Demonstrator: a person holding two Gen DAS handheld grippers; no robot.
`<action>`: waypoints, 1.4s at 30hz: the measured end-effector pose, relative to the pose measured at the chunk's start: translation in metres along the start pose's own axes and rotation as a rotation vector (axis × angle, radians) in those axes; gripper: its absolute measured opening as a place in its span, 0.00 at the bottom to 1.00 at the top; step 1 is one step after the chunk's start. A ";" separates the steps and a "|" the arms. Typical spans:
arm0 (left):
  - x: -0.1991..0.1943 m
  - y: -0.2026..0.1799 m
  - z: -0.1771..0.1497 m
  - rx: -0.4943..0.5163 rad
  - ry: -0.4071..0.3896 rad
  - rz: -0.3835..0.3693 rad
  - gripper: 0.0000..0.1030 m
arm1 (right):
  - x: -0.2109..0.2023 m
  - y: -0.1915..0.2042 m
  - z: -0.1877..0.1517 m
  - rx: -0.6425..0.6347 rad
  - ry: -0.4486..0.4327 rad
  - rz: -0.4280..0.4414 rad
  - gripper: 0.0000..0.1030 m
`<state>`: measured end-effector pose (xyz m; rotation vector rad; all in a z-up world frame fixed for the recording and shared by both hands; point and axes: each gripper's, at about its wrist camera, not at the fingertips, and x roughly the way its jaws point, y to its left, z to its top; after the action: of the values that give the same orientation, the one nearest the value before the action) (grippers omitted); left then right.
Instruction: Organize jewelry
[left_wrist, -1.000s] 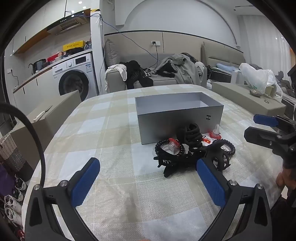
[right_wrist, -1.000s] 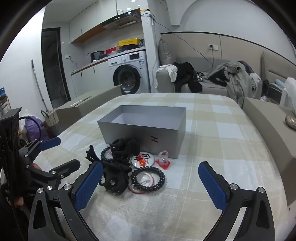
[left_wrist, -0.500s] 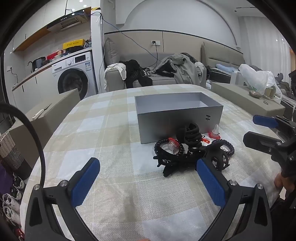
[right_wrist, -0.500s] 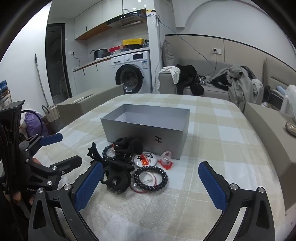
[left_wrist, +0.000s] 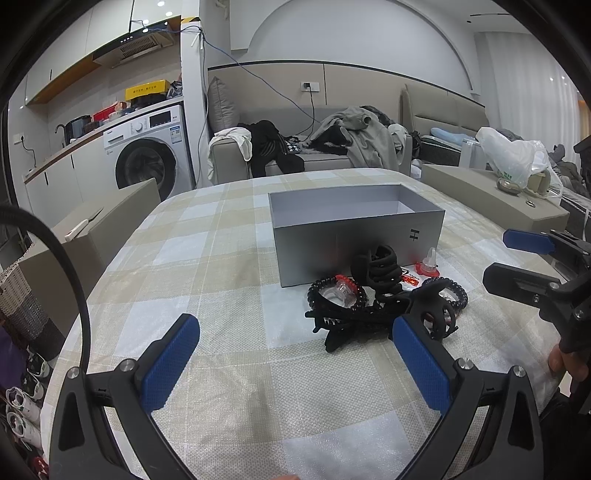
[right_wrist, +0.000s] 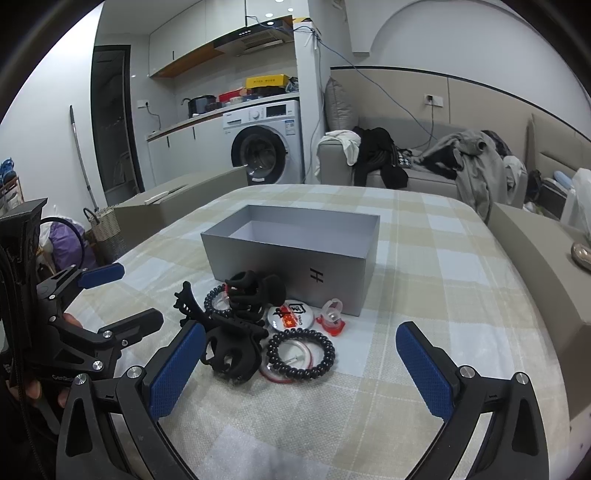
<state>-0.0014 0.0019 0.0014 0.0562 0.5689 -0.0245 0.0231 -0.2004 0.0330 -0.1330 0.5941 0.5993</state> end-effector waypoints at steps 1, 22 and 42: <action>0.000 0.000 0.000 0.000 -0.001 0.001 0.99 | 0.000 -0.001 0.000 0.003 0.001 0.003 1.00; 0.002 0.008 0.001 -0.039 0.004 0.000 0.99 | 0.001 -0.009 0.002 0.031 -0.004 0.054 1.00; 0.003 0.011 0.000 -0.043 0.005 -0.001 0.99 | 0.006 -0.013 0.000 0.046 0.025 0.054 1.00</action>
<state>0.0012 0.0125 0.0004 0.0146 0.5743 -0.0131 0.0343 -0.2077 0.0284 -0.0812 0.6369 0.6365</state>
